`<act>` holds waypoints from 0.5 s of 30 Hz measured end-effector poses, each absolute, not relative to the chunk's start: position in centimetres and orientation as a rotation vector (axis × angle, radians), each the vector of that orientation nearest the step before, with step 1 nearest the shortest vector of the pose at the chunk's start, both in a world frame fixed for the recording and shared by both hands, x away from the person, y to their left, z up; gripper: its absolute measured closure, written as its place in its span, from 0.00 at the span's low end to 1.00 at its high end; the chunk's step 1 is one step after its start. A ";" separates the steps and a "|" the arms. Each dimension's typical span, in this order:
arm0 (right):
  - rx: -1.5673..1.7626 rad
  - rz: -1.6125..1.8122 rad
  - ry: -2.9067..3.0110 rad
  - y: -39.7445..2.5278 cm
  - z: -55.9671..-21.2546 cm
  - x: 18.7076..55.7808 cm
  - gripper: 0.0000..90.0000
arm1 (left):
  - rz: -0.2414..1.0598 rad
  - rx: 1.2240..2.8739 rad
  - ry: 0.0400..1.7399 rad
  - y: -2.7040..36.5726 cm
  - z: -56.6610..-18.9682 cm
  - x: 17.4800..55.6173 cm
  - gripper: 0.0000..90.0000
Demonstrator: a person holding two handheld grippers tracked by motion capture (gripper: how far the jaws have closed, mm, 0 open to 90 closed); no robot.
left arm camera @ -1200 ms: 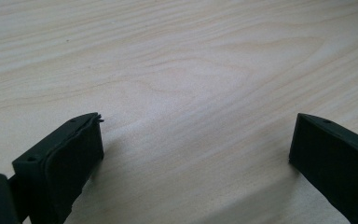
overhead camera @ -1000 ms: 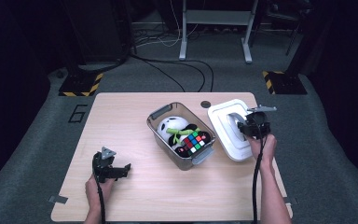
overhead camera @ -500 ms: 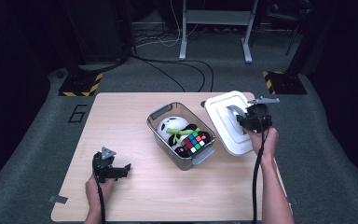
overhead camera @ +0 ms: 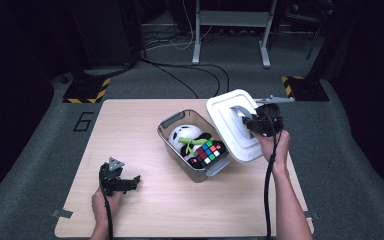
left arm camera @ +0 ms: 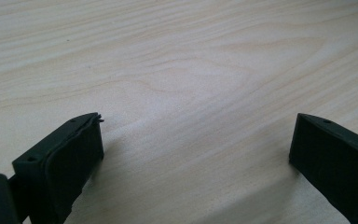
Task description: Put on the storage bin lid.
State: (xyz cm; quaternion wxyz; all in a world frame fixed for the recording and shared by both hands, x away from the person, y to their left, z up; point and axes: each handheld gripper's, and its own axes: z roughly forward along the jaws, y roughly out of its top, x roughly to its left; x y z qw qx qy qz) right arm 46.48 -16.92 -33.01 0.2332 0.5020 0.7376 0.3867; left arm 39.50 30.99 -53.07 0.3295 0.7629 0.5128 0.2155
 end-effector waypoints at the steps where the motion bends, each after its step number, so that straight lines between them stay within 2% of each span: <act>1: 1.375 1.065 2.035 -16.5 -32.9 46.5 0.75 | 0.564 1.996 1.341 31.0 -53.1 39.5 0.03; 15: 1.300 1.069 2.125 -12.5 -32.4 46.7 0.74 | 0.563 2.010 1.337 31.0 -53.0 39.5 0.03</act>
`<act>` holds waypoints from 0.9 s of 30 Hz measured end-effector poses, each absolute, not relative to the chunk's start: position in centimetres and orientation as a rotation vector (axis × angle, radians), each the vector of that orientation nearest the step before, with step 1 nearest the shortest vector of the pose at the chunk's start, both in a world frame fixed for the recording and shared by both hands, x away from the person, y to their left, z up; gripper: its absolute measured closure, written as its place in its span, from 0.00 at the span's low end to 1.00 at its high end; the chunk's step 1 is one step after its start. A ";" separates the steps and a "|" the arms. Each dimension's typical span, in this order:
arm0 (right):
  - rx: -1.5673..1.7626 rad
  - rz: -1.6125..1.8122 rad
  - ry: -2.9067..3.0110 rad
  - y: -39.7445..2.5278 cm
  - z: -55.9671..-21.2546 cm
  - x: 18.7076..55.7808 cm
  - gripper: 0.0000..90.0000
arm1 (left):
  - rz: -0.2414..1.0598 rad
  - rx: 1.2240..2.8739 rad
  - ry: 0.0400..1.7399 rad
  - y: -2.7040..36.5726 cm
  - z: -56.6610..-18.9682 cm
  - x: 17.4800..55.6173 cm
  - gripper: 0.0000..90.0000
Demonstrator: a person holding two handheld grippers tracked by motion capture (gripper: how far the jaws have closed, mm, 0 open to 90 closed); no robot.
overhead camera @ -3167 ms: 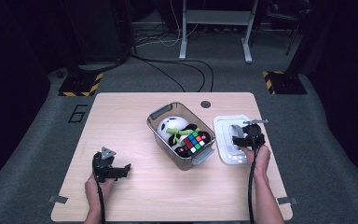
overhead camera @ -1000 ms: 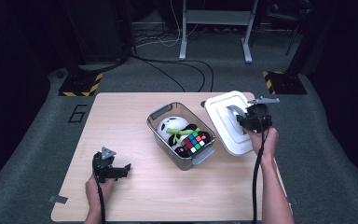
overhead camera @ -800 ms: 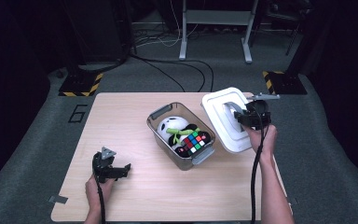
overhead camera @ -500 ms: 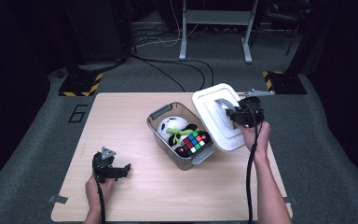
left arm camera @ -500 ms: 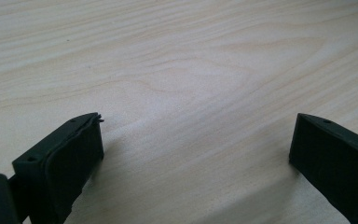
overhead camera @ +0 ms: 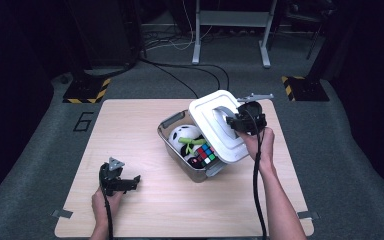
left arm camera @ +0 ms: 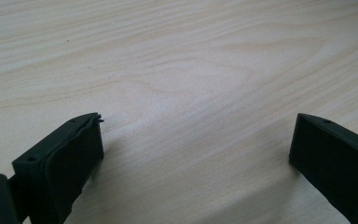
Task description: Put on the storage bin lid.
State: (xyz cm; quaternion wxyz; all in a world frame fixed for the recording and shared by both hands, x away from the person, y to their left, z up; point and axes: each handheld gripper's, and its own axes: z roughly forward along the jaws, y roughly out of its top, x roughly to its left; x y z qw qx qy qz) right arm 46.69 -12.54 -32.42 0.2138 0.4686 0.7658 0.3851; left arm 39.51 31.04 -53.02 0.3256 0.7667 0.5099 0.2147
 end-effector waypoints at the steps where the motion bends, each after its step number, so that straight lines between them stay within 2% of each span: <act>1: 1.306 1.071 2.127 -12.3 -32.4 46.7 0.74 | 0.559 2.006 1.338 31.0 -53.0 39.5 0.03; 27: 1.234 1.109 2.220 -4.6 -32.8 47.0 0.74 | 0.556 2.002 1.343 31.0 -53.1 39.5 0.03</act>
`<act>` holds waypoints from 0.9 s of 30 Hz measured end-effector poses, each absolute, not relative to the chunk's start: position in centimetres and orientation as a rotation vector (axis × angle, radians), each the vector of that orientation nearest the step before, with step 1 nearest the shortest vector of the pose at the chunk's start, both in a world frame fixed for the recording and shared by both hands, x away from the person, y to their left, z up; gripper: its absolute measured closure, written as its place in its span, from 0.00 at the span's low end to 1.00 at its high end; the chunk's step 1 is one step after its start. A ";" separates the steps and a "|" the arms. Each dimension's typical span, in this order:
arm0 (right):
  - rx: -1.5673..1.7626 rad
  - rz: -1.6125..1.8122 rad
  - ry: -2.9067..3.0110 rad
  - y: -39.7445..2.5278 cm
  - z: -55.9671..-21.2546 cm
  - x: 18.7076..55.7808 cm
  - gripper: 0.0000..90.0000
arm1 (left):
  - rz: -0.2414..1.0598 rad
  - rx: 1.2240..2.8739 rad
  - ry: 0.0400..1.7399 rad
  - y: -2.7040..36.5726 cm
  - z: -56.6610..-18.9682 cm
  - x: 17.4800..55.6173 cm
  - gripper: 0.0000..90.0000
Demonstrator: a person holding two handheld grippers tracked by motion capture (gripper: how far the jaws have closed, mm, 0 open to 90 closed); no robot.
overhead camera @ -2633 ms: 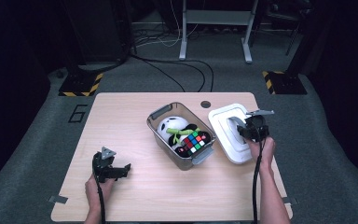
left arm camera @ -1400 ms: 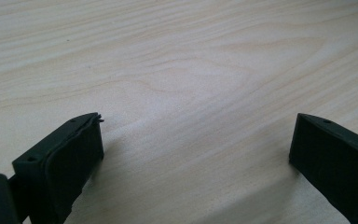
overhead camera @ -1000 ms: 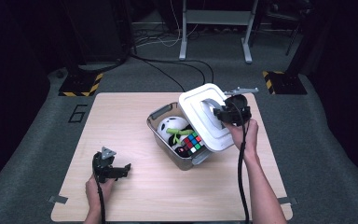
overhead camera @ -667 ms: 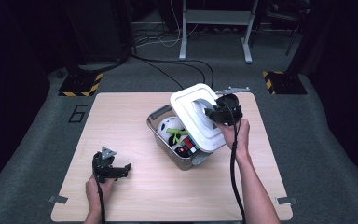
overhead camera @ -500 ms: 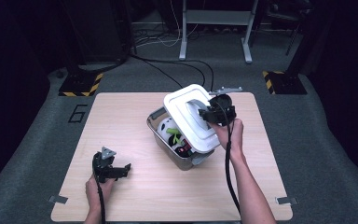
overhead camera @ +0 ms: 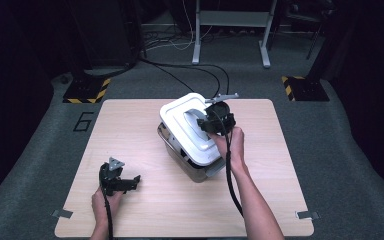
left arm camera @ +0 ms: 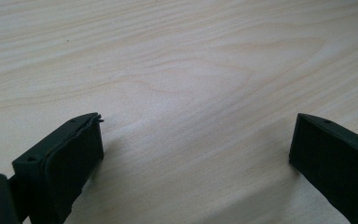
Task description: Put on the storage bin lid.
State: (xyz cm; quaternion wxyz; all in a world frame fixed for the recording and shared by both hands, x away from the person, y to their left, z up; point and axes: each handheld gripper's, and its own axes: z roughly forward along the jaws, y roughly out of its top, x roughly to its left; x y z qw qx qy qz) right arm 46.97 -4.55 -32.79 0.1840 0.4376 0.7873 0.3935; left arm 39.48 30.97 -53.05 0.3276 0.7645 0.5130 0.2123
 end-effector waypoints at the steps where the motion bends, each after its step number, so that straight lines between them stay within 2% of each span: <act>1: 1.238 1.105 2.218 -4.2 -32.8 46.9 0.74 | 0.554 2.001 1.343 31.0 -53.1 39.5 0.03; 13: 1.193 1.018 2.252 -1.6 -34.0 46.6 0.74 | 0.556 2.005 1.342 31.0 -53.0 39.5 0.03; 27: 1.198 0.949 2.244 -1.4 -35.2 46.6 0.75 | 0.565 1.999 1.341 31.0 -53.1 39.5 0.03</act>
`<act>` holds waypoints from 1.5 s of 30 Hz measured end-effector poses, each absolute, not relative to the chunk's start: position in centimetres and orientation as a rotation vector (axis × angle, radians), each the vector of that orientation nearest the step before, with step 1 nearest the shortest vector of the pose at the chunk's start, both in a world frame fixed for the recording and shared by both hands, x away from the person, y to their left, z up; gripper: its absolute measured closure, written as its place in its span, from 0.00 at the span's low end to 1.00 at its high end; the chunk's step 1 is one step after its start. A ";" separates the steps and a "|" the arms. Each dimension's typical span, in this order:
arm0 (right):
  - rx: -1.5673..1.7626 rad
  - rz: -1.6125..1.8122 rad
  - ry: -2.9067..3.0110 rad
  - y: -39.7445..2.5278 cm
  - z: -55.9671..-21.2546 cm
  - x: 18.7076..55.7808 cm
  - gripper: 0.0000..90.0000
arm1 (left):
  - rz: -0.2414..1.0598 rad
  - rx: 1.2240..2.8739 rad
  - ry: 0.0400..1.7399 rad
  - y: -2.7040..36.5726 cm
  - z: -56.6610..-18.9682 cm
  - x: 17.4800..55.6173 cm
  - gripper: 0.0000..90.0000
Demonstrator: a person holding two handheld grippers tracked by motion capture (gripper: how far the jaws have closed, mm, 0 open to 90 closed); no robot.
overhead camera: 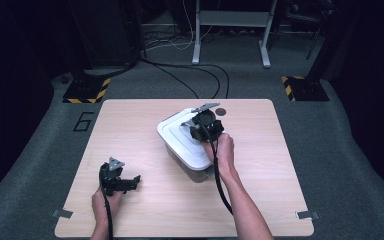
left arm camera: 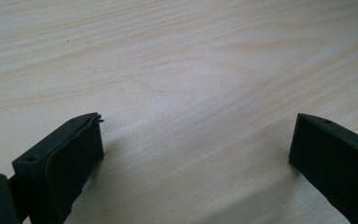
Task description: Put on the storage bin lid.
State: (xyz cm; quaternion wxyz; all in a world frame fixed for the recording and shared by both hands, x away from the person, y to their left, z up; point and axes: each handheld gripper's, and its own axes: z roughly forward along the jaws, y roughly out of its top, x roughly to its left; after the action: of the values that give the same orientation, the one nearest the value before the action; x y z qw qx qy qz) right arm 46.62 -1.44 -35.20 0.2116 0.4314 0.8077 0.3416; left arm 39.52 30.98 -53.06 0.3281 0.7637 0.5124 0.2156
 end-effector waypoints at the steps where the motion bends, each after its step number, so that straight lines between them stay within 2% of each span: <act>1: 1.207 0.948 2.241 -1.4 -35.2 46.7 0.75 | 0.562 1.997 1.342 31.0 -53.1 39.5 0.03; 23: 1.161 0.875 2.302 -0.4 -34.8 47.8 0.73 | 0.561 1.996 1.342 31.0 -53.1 39.5 0.03; 26: 1.174 0.884 2.324 -0.4 -34.8 47.8 0.65 | 0.561 1.996 1.342 31.0 -53.1 39.5 0.03; 28: 1.182 0.888 2.323 -0.5 -34.8 47.8 0.63 | 0.561 1.997 1.342 31.0 -53.1 39.5 0.03; 29: 1.180 0.903 2.323 -0.7 -34.8 47.8 0.58 | 0.561 1.996 1.342 31.0 -53.1 39.5 0.03; 33: 1.192 0.936 2.326 -1.1 -34.6 47.6 0.53 | 0.561 1.996 1.342 31.0 -53.1 39.5 0.03; 34: 1.191 0.954 2.318 -1.3 -34.4 47.5 0.46 | 0.561 1.997 1.342 31.0 -53.1 39.5 0.03; 36: 1.180 0.970 2.313 -1.7 -34.1 47.4 0.38 | 0.561 1.997 1.342 31.0 -53.1 39.5 0.03; 37: 1.180 0.970 2.313 -1.7 -34.1 47.4 0.38 | 0.561 1.997 1.342 31.0 -53.1 39.5 0.03; 38: 1.189 0.984 2.312 -2.2 -33.8 47.1 0.30 | 0.561 1.996 1.342 31.0 -53.1 39.5 0.03; 40: 1.187 0.988 2.313 -2.5 -33.6 47.0 0.27 | 0.561 1.996 1.342 31.0 -53.1 39.5 0.03; 42: 1.196 1.012 2.305 -3.4 -33.4 46.5 0.17 | 0.561 1.996 1.342 31.0 -53.1 39.5 0.03; 45: 1.193 1.028 2.303 -4.1 -33.2 46.2 0.14 | 0.561 1.996 1.342 31.0 -53.1 39.5 0.03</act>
State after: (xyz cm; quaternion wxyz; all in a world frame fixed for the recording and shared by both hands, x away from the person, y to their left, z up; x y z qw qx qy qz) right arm 46.21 -4.13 -33.22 0.1748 0.4211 0.8126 0.3629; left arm 39.51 30.97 -53.07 0.3294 0.7631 0.5130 0.2144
